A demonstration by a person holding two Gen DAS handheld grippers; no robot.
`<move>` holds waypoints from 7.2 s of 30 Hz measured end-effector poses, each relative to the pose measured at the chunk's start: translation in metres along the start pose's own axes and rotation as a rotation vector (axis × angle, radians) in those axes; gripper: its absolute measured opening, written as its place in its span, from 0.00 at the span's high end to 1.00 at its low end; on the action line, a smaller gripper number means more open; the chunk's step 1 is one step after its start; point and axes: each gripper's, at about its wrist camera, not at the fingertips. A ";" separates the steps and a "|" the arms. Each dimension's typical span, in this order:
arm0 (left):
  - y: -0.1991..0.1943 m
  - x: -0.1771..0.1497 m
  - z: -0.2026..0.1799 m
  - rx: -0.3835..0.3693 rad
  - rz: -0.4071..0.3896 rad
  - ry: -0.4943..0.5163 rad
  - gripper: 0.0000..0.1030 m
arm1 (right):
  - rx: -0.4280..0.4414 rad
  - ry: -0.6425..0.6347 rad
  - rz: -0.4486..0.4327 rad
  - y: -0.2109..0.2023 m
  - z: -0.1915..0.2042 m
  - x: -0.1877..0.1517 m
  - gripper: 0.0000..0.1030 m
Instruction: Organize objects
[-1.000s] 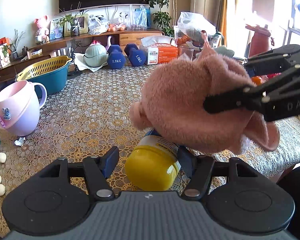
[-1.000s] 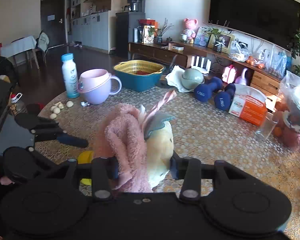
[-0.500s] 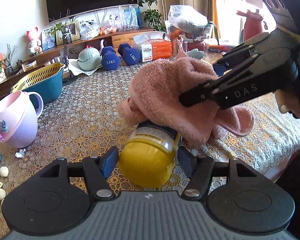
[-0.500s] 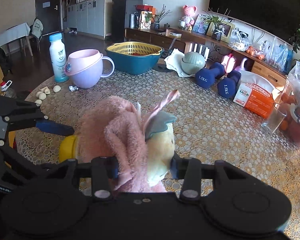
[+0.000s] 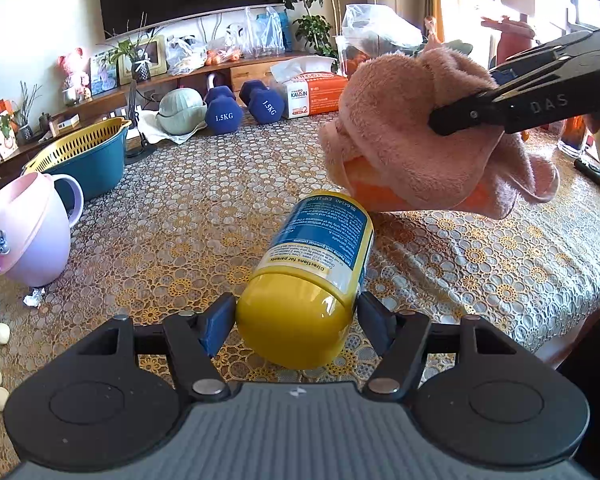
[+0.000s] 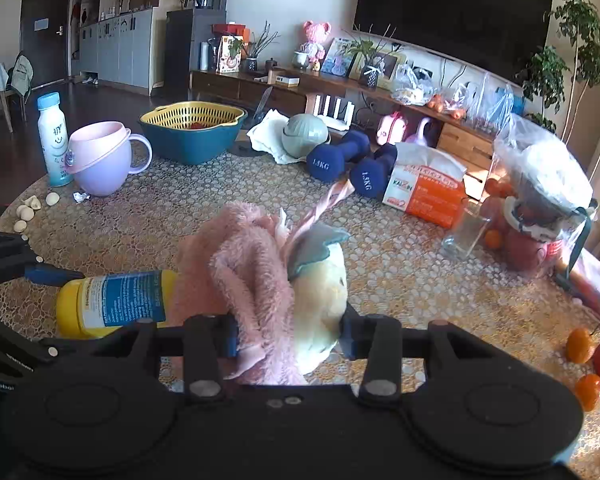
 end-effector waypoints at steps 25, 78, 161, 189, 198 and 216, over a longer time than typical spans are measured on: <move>-0.017 0.004 -0.041 -0.069 0.070 -0.038 0.39 | 0.086 -0.034 0.007 -0.006 0.018 -0.024 0.57; -0.012 0.033 -0.024 -0.215 0.184 -0.316 0.40 | 0.200 0.047 -0.043 -0.032 0.010 -0.048 0.57; -0.011 -0.028 -0.091 0.009 0.019 0.262 0.40 | 0.088 0.123 0.143 0.003 -0.001 -0.091 0.40; 0.004 0.005 -0.004 -0.242 0.271 -0.409 0.41 | 0.218 -0.055 -0.055 -0.018 0.027 -0.032 0.57; 0.006 0.001 -0.002 -0.253 0.274 -0.417 0.41 | 0.069 0.010 0.025 0.004 0.000 -0.040 0.57; 0.006 -0.002 -0.011 -0.221 0.253 -0.341 0.41 | 0.268 -0.193 -0.077 -0.032 0.054 -0.022 0.57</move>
Point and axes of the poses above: each gripper's, at about its wrist camera, not at the fingertips, and y roughly the way its jaws point, z to its left, x to its top, and after that the axes turned 13 degrees about -y, right-handed
